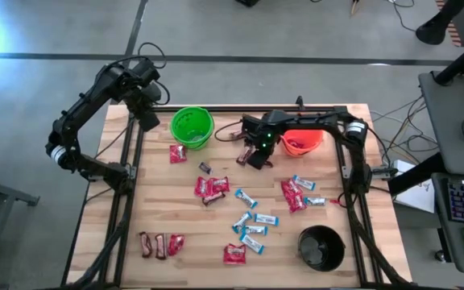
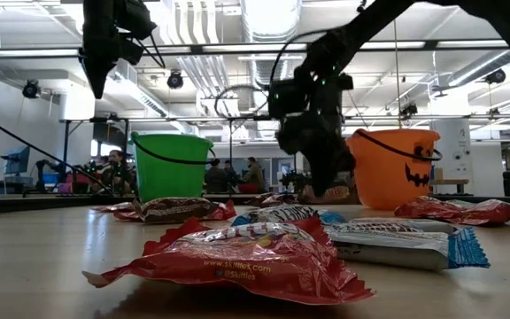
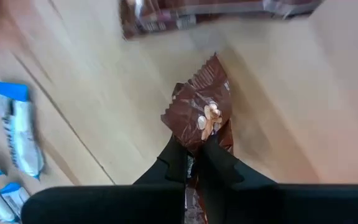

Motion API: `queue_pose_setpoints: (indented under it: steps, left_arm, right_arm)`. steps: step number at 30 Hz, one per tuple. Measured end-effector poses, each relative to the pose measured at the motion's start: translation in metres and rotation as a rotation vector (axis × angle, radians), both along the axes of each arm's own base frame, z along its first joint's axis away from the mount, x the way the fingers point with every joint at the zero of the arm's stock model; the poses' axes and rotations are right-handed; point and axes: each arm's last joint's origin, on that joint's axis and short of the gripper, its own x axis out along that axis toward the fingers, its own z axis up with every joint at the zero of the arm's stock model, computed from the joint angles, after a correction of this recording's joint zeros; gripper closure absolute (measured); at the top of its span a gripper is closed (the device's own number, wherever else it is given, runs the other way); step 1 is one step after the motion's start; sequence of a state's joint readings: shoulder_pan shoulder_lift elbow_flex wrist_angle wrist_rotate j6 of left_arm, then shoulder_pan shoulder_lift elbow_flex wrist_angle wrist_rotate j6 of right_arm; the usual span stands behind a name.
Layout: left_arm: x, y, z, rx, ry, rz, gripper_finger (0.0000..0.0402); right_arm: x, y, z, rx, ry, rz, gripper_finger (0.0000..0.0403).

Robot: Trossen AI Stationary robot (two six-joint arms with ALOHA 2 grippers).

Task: Sort candy
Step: Put the brown candy into the black bucket

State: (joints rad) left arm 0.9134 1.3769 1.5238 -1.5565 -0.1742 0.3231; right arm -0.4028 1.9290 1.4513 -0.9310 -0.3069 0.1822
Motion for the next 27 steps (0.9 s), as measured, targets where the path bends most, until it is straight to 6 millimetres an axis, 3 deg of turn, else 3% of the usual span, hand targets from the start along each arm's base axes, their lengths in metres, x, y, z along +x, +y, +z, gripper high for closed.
queue_pose_setpoints:
  steps: [6, 16, 27]
  left_arm:
    - [0.001, 0.001, 0.0, 0.007, 0.0, -0.03, 0.0402]
    - [0.001, 0.001, 0.0, 0.005, 0.016, -0.097, 0.0402]
    - [0.004, -0.001, 0.0, -0.072, -0.094, -0.134, 0.0402]
  right_arm:
    - [0.001, 0.004, 0.014, -0.016, -0.032, 0.008, 0.0392]
    - [0.015, 0.026, 0.035, -0.017, -0.053, 0.078, 0.0392]
    - [0.018, 0.055, 0.102, -0.112, 0.055, 0.144, 0.0392]
